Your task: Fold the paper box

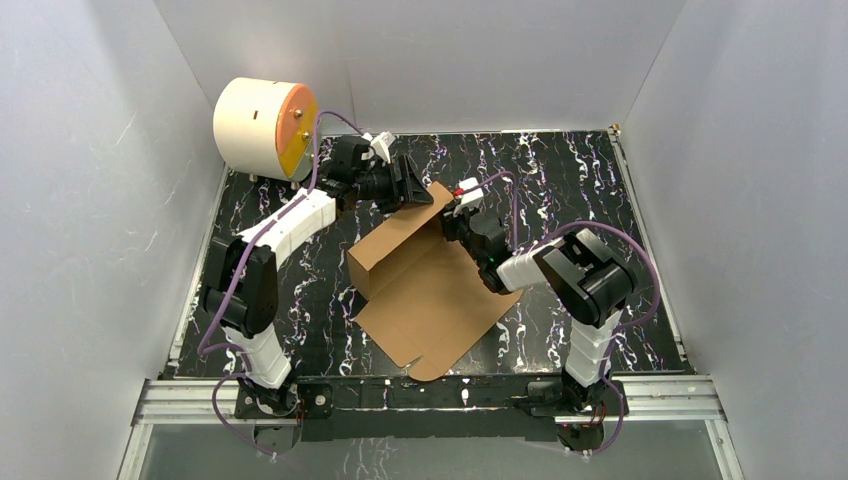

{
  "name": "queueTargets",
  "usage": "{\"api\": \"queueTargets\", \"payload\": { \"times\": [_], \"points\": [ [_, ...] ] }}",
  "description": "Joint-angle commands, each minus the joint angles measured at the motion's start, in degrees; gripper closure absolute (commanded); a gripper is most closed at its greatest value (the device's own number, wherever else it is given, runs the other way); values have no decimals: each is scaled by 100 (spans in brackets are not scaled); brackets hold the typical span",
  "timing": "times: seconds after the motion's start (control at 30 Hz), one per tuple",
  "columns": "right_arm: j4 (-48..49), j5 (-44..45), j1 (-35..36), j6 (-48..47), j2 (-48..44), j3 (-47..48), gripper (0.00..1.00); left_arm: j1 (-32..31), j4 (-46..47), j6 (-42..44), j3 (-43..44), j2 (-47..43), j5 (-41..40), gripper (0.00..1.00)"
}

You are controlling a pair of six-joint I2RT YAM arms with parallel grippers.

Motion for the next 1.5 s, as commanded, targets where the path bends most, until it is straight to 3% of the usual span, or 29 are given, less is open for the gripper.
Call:
{"api": "queueTargets", "payload": {
  "times": [0.0,0.27,0.47,0.63,0.9,1.13,1.27,1.47],
  "points": [
    [1,1075,-71,162,-156,349,75,-163,-375,-354,-183,-345,713,34],
    [-123,1765,7,206,56,581,68,-193,-319,-533,-295,-467,751,34],
    [157,1038,0,278,65,522,62,-194,-341,-479,-331,-529,609,34],
    [359,519,0,313,-49,339,55,-181,-830,-37,-169,-770,-140,32],
    [-161,225,-15,275,-585,120,34,-133,-1371,518,-13,-1190,-1299,30],
    [-1286,446,-25,285,-1664,-249,13,-145,-1493,771,-3,-1598,-1905,30],
    [-2657,693,-67,289,-2443,-302,5,-319,-1639,1003,15,-1835,-2370,30],
    [-4362,970,-170,708,-3509,-333,1,-1335,-2173,1474,330,-1953,-4111,30]
  ]
}}
